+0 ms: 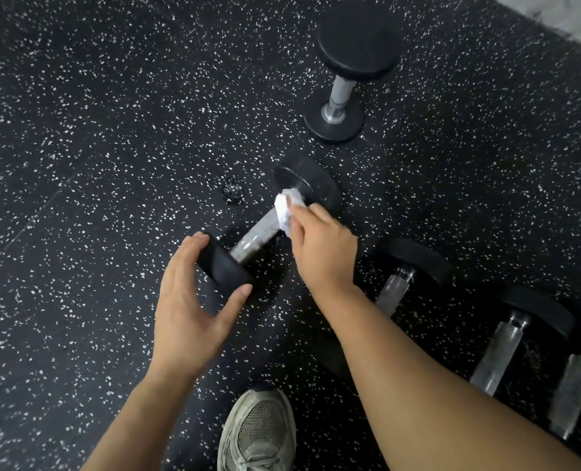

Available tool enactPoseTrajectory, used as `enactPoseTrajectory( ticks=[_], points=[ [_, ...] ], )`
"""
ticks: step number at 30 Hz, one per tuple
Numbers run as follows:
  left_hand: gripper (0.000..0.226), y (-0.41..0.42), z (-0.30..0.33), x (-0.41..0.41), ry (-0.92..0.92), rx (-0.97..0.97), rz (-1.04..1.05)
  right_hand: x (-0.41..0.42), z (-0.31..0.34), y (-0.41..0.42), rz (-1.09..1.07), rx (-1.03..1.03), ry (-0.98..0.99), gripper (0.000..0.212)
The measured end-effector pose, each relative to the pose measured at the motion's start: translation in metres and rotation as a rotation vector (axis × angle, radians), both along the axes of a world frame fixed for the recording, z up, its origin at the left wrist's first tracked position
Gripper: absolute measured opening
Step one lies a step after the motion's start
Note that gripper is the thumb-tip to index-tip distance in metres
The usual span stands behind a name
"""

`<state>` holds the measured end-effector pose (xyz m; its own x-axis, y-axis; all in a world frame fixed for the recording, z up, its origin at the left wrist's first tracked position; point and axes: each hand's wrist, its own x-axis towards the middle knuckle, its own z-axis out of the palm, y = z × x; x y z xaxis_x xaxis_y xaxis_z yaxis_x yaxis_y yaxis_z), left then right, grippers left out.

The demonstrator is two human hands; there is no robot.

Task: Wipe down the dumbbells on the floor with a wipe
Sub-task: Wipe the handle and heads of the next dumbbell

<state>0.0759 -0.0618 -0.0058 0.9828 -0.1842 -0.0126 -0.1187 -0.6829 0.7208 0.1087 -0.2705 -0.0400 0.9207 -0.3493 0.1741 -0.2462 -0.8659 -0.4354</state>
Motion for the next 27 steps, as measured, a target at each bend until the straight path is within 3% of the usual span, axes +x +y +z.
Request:
enactPoseTrajectory(
  ticks=[2, 5, 8, 12, 15, 21, 27],
  points=[
    [0.085, 0.002, -0.001, 0.004, 0.001, 0.011, 0.004, -0.002, 0.001, 0.005, 0.038, 0.03, -0.012, 0.009],
    [0.082, 0.004, -0.004, 0.009, -0.008, -0.013, 0.009, -0.013, 0.0, 0.015, 0.327, 0.072, -0.079, 0.008],
    [0.078, 0.005, -0.005, 0.012, -0.025, -0.022, 0.013, -0.02, -0.001, 0.025, 0.502, 0.063, -0.047, 0.029],
    [0.078, 0.006, -0.002, 0.015, -0.028, 0.007, 0.019, -0.006, -0.004, 0.02, 0.2, 0.082, -0.056, 0.013],
    [0.082, 0.006, -0.002, 0.015, -0.028, 0.015, 0.013, -0.004, -0.008, 0.025, -0.008, 0.142, -0.071, 0.023],
    [0.083, 0.009, -0.003, 0.015, -0.034, 0.001, 0.022, -0.015, -0.011, 0.033, 0.052, 0.129, -0.058, 0.03],
    [0.085, 0.009, -0.004, 0.015, -0.041, -0.014, 0.021, -0.046, -0.008, 0.003, -0.012, 0.068, -0.077, 0.024]
  ],
)
